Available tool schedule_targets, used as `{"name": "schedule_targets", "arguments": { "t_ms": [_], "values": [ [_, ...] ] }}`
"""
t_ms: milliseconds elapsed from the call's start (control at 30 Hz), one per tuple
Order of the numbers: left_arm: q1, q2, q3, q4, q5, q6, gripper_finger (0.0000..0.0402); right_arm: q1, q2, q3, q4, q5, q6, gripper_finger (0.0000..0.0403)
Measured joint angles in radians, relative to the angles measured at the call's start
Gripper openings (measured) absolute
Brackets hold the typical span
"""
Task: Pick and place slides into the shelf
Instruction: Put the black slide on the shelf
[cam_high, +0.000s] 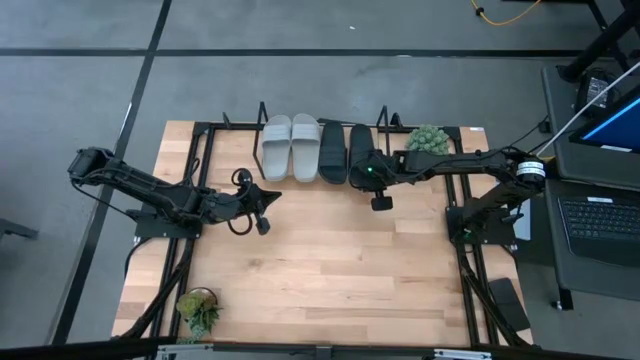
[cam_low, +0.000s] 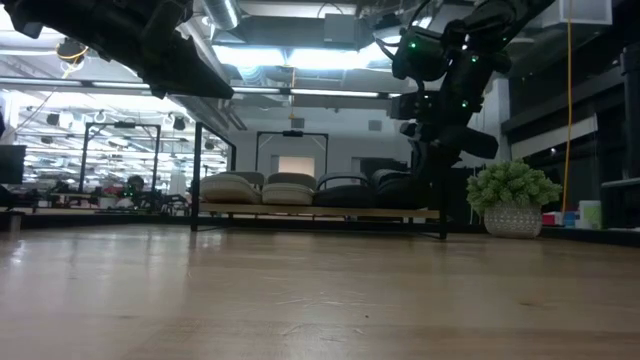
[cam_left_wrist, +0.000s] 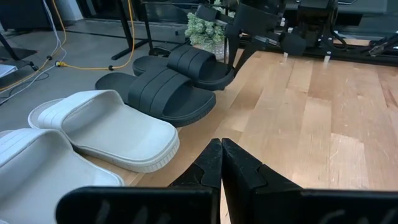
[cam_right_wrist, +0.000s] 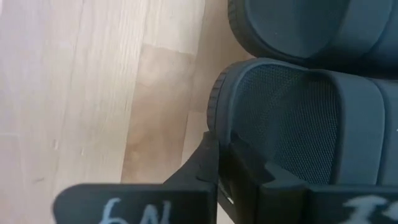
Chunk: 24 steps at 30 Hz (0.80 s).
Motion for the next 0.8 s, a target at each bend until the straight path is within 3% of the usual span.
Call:
{"name": "schedule_targets", "arguments": {
  "t_ms": [600,800],
  "values": [
    [0.000,0.000,0.000,0.000,0.000,0.000,0.0004,0.000,0.013,0.000,0.011,-0.017,0.001,0.0031],
    [0.000,0.000,0.000,0.000,0.000,0.000,0.0004,0.000,0.013,0.000,0.013,-0.017,0.001,0.0068]
  ]
}}
